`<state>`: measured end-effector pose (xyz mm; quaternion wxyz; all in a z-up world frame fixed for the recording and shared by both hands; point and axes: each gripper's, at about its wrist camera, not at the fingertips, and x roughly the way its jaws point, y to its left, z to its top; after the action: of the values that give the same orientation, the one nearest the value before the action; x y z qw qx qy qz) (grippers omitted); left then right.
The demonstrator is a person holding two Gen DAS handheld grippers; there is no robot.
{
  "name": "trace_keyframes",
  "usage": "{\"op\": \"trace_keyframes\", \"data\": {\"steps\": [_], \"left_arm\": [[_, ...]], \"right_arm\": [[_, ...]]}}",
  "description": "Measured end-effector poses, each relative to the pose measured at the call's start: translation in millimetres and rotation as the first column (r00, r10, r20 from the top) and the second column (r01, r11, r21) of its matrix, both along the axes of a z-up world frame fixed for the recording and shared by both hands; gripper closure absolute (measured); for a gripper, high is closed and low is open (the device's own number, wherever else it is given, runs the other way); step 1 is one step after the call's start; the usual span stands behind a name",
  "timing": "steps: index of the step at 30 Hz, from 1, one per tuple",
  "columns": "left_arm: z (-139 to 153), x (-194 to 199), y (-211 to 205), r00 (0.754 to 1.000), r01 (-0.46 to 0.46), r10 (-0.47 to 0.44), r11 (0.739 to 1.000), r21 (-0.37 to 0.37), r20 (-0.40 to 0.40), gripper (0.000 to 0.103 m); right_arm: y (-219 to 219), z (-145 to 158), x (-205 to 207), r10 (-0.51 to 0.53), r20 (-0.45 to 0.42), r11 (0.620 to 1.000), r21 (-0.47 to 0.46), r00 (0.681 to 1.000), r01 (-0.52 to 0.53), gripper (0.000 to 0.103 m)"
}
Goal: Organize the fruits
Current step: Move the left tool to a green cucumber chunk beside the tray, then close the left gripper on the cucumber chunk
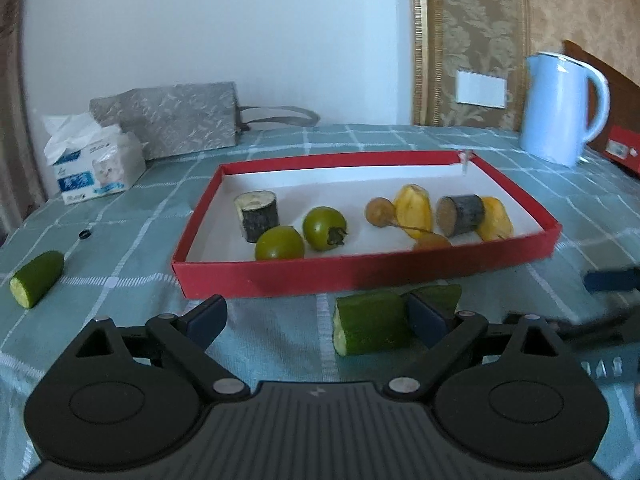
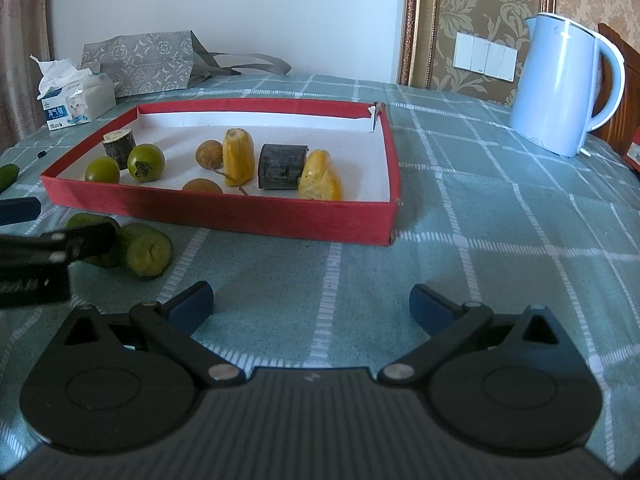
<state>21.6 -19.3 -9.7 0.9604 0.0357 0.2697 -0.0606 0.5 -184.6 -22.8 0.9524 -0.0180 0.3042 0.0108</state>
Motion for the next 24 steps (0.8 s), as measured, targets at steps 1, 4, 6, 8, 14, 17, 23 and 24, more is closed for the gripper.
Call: {"op": "trace_keyframes", "data": {"steps": [1,4,6,8,14,17,23,24], "left_arm": [[1,4,0,1.0,-0.018,0.018,1.0,-0.014,-0.01,0.006],[2,16,1,0.998,-0.044,0.043,0.999,-0.027,-0.041,0.005],[-1,15,7,0.997,-0.043,0.041,0.999,-0.032,-0.06,0.005],[-5,11,12,0.995,-0.016,0.013,1.0,-0.027,-0.095,0.005],[-10,11,3,0.997,-0.011,0.015,0.999,0.04,-0.082,0.005],[-10,14,-1,0.997,-0.009,0.013,0.998,0.058,-0.074,0.006],[-10,17,4,0.996,0.016,-0.014,0.999,0.028,-0.088,0.008],[-10,18,5,0.996,0.016,-0.014,1.0,0.023,-0.091,0.008]], "right_arm": [[0,0,0,0.0,0.0,1.0,-0.001,1.0,0.0,0.0],[0,0,0,0.0,-0.001,1.0,0.003,1.0,0.0,0.0],[-1,0,0,0.0,-0.001,1.0,0.005,1.0,0.0,0.0],[-1,0,0,0.0,-0.001,1.0,0.005,1.0,0.0,0.0],[-1,0,0,-0.001,0.001,1.0,0.0,1.0,0.001,0.0],[0,0,0,-0.001,0.001,1.0,0.001,1.0,0.001,0.0],[0,-1,0,-0.002,-0.001,1.0,0.007,1.0,0.002,0.0],[0,-1,0,-0.001,-0.001,1.0,0.006,1.0,0.001,0.0]]}}
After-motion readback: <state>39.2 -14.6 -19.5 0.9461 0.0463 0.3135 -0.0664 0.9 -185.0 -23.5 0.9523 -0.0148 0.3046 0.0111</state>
